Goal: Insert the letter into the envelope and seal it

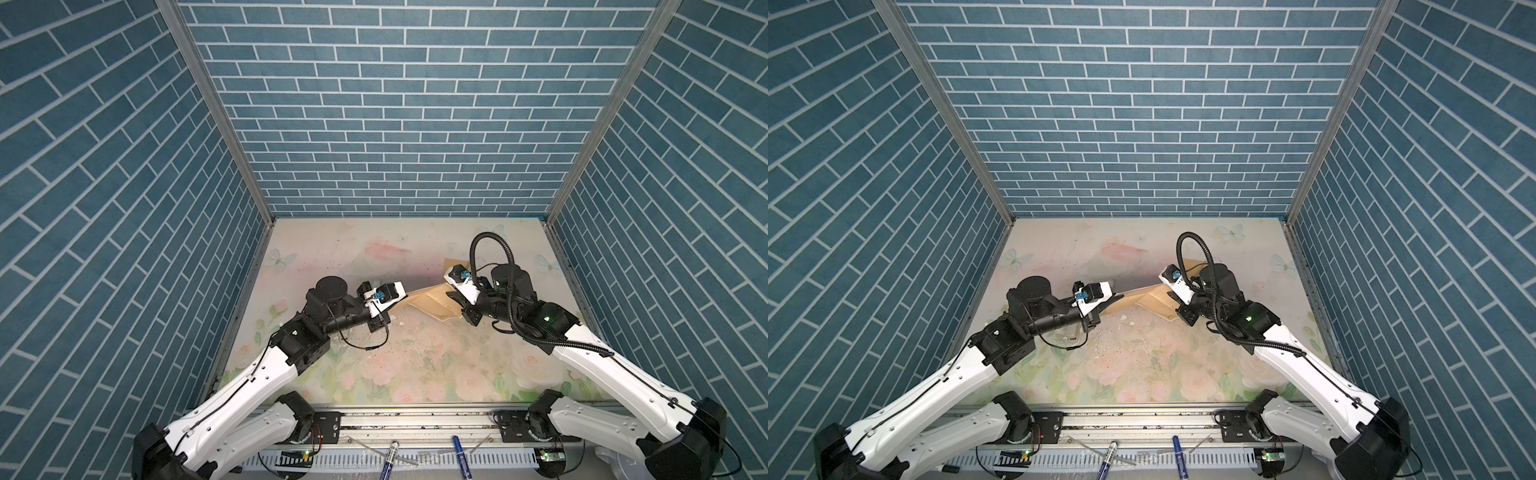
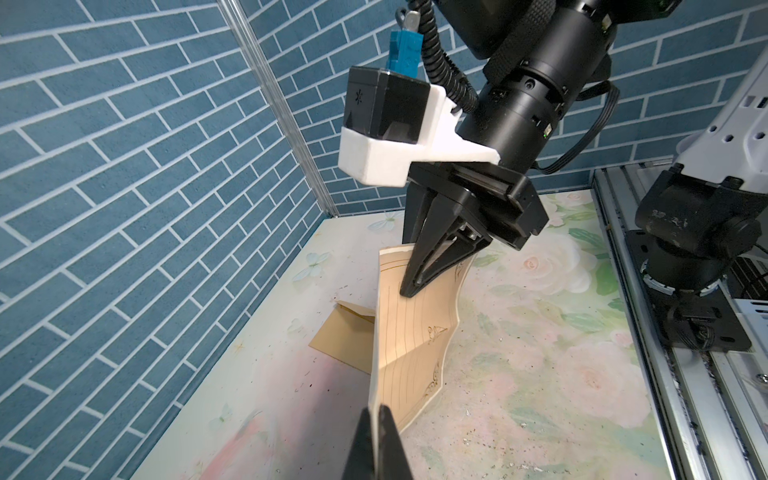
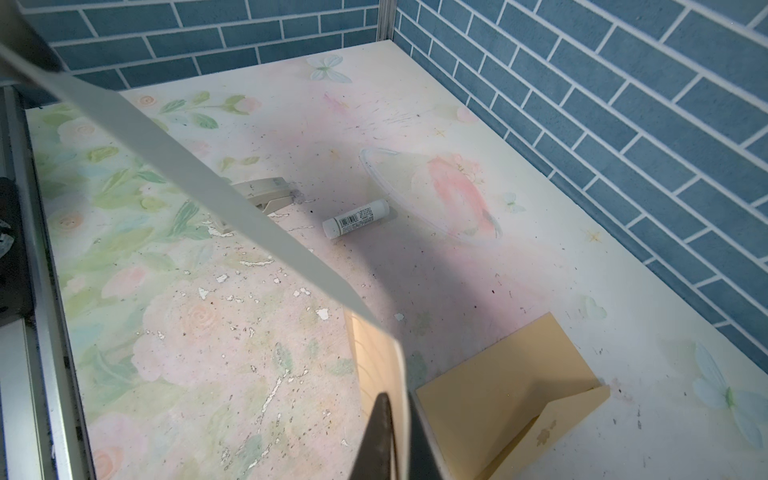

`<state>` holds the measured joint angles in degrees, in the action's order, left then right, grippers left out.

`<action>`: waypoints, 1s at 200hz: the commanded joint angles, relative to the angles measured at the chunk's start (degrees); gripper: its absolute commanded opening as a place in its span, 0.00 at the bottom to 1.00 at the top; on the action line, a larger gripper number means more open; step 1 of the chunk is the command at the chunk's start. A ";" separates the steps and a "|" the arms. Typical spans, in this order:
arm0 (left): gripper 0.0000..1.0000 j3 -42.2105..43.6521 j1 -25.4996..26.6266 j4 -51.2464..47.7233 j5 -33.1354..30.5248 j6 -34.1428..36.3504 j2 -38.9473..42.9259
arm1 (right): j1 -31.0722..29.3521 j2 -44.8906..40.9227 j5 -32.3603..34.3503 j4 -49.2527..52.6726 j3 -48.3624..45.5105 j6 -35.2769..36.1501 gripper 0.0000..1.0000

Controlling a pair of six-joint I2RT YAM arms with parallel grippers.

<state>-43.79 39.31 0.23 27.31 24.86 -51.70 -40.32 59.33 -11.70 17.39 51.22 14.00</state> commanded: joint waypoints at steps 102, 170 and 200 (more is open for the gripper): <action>0.50 -4.12 0.33 -6.91 4.88 -3.86 5.14 | 3.09 -0.50 8.23 -4.82 -0.55 -0.11 0.00; 0.78 -12.85 0.33 -15.95 3.59 -4.08 -1.99 | 3.24 -2.70 -5.88 -6.42 -2.57 3.68 0.00; 0.78 -12.65 0.33 -12.54 7.09 -2.54 -5.97 | 3.23 -3.33 -14.64 -7.85 -4.05 4.58 0.00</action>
<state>-56.86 39.40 -11.64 31.46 20.69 -55.64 -37.21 57.17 -16.82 11.86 49.58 16.36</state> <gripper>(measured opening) 0.780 0.044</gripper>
